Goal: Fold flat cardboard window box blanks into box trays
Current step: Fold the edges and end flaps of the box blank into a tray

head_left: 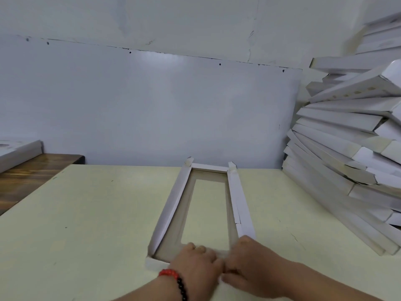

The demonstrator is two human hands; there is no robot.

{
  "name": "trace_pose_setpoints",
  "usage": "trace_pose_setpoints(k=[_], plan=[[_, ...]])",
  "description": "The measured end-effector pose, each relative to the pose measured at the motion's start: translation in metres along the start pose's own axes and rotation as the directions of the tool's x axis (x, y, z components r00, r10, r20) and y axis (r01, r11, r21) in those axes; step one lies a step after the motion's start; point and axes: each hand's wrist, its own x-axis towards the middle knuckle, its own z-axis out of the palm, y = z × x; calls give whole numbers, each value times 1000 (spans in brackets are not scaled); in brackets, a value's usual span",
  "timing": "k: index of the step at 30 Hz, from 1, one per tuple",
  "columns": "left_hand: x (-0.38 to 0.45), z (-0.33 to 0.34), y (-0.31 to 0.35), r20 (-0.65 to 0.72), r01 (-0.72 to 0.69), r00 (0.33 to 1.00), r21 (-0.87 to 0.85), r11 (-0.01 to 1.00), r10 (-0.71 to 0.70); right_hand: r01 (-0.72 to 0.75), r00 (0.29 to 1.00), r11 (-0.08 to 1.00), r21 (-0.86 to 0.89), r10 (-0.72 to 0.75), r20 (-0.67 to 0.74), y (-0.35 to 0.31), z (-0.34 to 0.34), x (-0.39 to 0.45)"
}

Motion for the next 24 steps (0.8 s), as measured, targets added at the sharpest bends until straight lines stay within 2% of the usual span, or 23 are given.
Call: trace_pose_setpoints(k=[2, 5, 6, 12, 20, 24], plan=[[9, -1, 5, 17, 34, 999, -44, 998, -33, -24, 999, 996, 88, 21, 30, 8, 0, 10], [10, 4, 3, 1, 27, 1000, -69, 997, -27, -178, 984, 937, 299, 167, 63, 30, -3, 21], [8, 5, 4, 5, 14, 1000, -63, 998, -14, -191, 982, 931, 312, 181, 59, 39, -3, 25], [9, 9, 4, 9, 26, 1000, -51, 998, -26, -111, 979, 993, -46, 117, 168, 67, 2, 41], [9, 9, 7, 9, 41, 999, -49, 998, -41, 31, 982, 983, -179, 3, 190, 82, 9, 39], [9, 8, 7, 20, 37, 999, -52, 998, -36, -59, 968, 976, -211, 107, 225, 87, 17, 43]])
